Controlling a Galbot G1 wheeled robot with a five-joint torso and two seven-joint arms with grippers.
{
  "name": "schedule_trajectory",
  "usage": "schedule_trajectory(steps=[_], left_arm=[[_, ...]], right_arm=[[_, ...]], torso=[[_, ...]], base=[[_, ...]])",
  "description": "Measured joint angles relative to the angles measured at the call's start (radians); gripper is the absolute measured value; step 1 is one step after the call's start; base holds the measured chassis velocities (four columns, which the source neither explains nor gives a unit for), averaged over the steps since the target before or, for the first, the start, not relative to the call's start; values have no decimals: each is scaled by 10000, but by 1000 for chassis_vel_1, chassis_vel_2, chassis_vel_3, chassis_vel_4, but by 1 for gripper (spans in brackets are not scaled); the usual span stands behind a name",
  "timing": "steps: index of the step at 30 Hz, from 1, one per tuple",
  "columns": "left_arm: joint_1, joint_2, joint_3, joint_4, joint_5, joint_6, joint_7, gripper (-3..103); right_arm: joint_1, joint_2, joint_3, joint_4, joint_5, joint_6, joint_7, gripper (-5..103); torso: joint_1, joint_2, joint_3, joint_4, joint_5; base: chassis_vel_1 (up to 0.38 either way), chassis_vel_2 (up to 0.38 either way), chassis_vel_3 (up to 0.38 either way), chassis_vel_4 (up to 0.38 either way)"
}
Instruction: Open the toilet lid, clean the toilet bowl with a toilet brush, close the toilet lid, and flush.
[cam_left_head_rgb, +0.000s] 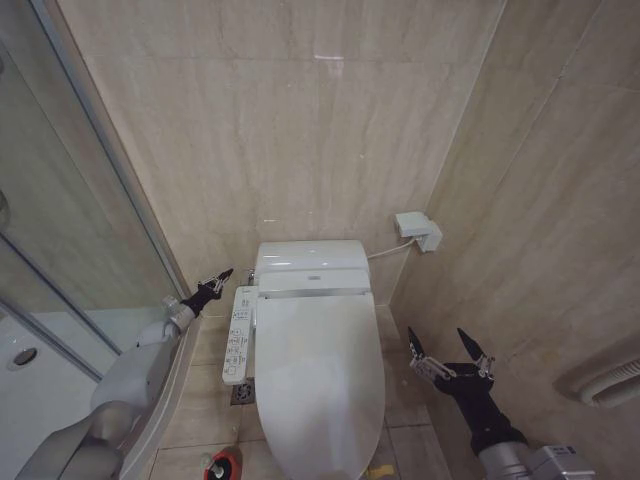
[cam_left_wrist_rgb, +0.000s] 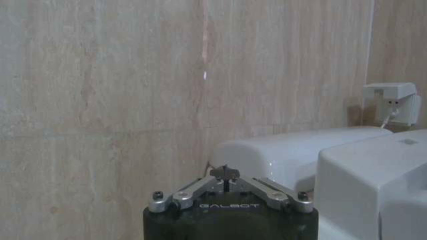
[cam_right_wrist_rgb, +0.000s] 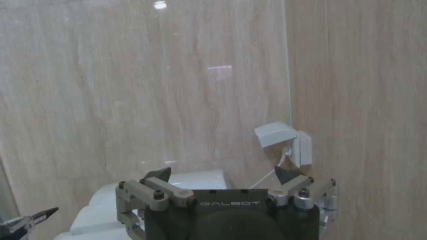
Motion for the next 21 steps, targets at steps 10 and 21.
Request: schedule_trajectory(steps=[10, 21], left_arm=[[216, -67, -181, -90, 32, -2, 90, 0], [393, -136, -326, -89, 118, -10, 168, 0]], right_arm=[[0, 0, 0, 0, 0, 0, 0, 100], [0, 0, 0, 0, 0, 0, -1, 100]], torso=[[-1, 0, 0, 0, -1], [0, 0, 0, 0, 0]], base=[[0, 0, 0, 0], [-35, 14, 38, -16]])
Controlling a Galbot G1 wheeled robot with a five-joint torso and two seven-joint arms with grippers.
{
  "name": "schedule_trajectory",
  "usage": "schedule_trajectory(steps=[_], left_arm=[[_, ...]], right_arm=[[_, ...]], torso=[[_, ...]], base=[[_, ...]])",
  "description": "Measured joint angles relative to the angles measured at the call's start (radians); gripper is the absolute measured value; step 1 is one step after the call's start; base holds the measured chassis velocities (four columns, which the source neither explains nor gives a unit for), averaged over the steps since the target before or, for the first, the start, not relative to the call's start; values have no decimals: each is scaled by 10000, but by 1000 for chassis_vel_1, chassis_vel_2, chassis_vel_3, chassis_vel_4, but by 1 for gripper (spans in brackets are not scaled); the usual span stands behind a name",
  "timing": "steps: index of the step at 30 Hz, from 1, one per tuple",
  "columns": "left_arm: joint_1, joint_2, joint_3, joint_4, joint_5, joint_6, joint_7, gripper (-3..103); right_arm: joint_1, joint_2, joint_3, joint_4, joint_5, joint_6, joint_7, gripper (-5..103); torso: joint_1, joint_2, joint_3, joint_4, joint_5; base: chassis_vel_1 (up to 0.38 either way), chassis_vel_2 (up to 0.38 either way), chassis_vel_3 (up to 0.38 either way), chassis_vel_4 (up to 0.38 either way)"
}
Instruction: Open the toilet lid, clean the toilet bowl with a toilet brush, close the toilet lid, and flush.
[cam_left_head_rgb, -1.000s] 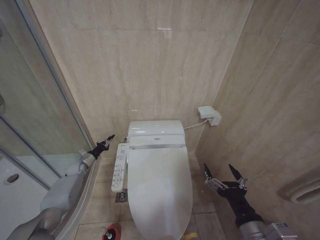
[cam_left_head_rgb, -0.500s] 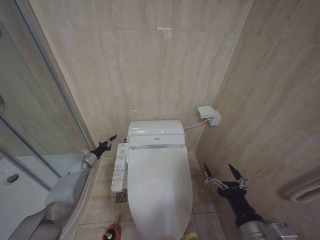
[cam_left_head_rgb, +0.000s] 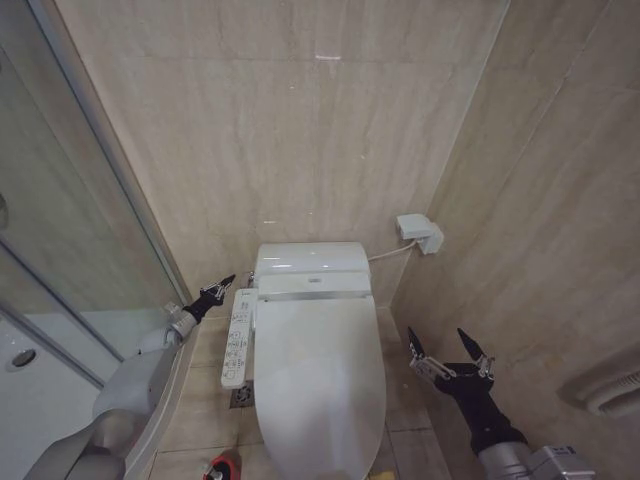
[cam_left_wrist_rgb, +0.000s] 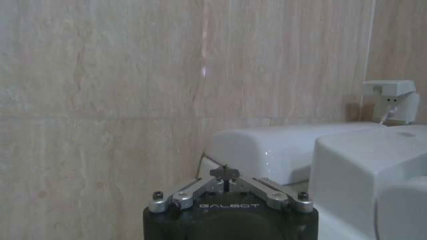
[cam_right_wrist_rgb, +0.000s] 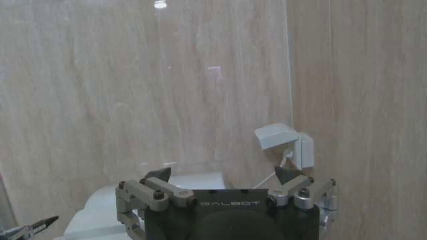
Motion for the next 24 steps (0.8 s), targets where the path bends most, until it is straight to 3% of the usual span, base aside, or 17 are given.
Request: schedule_trajectory(steps=[24], left_arm=[[-242, 93, 161, 229, -29, 3, 378, 0]], right_arm=[[0, 0, 0, 0, 0, 0, 0, 100]], torso=[[-1, -1, 0, 0, -1]], base=[[-12, 3, 9, -4]])
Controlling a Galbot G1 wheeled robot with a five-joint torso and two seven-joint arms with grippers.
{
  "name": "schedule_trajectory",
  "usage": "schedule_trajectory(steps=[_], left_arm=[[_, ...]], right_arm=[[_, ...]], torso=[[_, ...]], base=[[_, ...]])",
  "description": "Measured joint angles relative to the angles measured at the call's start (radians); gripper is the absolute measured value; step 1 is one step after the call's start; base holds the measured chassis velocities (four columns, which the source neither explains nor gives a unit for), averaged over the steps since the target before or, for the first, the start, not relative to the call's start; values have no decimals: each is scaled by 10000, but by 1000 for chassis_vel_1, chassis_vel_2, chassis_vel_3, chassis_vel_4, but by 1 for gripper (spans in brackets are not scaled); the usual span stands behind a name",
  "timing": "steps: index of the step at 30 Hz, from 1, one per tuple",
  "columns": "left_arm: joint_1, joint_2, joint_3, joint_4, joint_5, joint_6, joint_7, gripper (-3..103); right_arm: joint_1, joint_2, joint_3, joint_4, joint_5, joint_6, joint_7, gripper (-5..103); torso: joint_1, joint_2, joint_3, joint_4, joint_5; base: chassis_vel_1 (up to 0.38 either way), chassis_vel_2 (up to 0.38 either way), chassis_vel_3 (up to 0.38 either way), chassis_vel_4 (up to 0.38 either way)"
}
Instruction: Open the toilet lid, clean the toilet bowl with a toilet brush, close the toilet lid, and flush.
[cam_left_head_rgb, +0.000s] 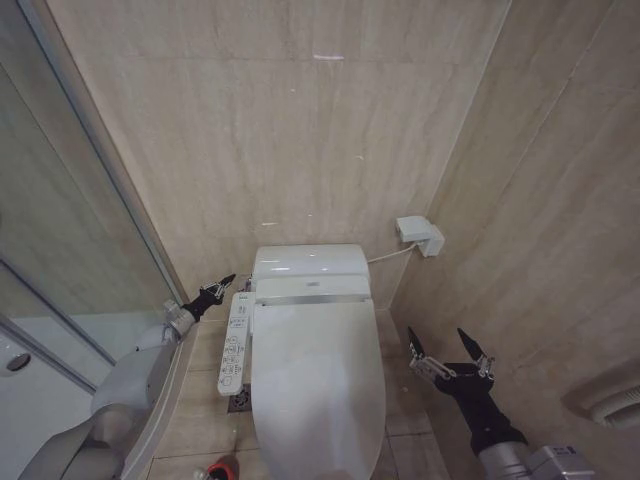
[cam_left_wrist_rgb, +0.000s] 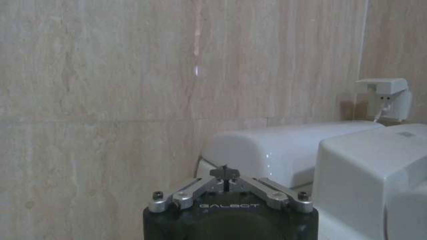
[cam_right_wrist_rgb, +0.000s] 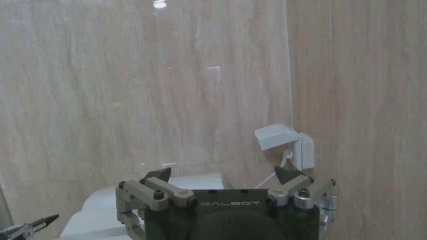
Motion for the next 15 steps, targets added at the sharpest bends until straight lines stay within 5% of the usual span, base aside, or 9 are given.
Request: schedule_trajectory(steps=[15], left_arm=[[10, 8, -6, 67, -9, 4, 277, 0]], right_arm=[[0, 0, 0, 0, 0, 0, 0, 100]], torso=[[0, 2, 0, 0, 0]], base=[[0, 0, 0, 0]])
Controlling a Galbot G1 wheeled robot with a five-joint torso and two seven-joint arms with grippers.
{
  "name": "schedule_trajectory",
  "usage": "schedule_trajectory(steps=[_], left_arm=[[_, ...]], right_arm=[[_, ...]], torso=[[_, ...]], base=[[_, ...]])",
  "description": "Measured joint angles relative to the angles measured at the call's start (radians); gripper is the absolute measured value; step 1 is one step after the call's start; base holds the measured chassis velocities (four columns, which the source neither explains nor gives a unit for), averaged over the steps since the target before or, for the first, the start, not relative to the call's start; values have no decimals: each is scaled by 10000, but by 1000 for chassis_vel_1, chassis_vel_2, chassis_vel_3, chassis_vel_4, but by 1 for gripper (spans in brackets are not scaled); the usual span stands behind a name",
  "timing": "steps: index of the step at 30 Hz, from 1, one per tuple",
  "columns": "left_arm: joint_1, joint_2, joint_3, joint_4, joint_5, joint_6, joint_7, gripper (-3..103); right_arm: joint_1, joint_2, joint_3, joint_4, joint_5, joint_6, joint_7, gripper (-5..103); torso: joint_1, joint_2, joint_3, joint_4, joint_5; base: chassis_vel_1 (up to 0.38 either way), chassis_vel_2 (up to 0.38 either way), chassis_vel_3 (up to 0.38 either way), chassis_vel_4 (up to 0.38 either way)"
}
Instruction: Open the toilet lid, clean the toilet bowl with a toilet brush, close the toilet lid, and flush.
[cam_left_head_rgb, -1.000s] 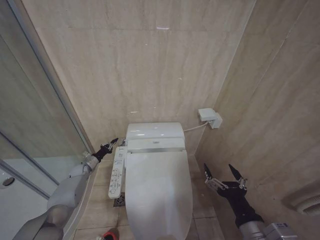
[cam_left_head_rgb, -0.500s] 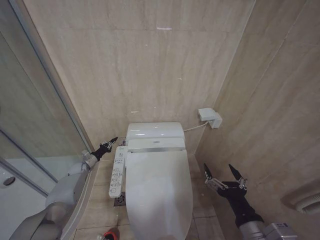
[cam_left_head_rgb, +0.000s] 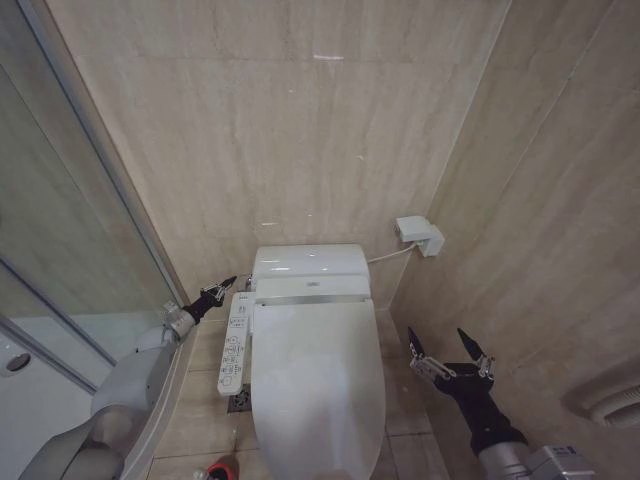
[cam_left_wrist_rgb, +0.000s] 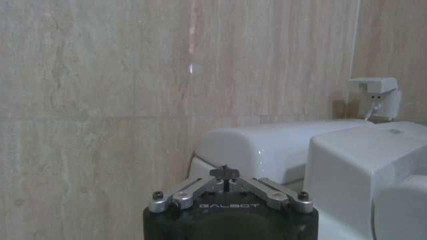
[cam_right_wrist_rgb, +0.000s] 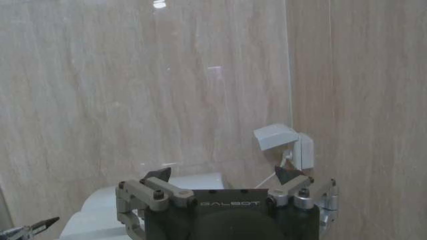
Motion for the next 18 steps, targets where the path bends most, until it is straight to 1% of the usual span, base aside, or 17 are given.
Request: schedule_trajectory(steps=[7, 18], left_arm=[[-31, 0, 5, 55, 1, -1, 111, 0], [-72, -15, -1, 144, 15, -8, 124, 0]], right_arm=[[0, 0, 0, 0, 0, 0, 0, 100], [0, 0, 0, 0, 0, 0, 0, 100]], torso=[[0, 0, 0, 0, 0], [0, 0, 0, 0, 1]], base=[[0, 0, 0, 0], [0, 0, 0, 0]])
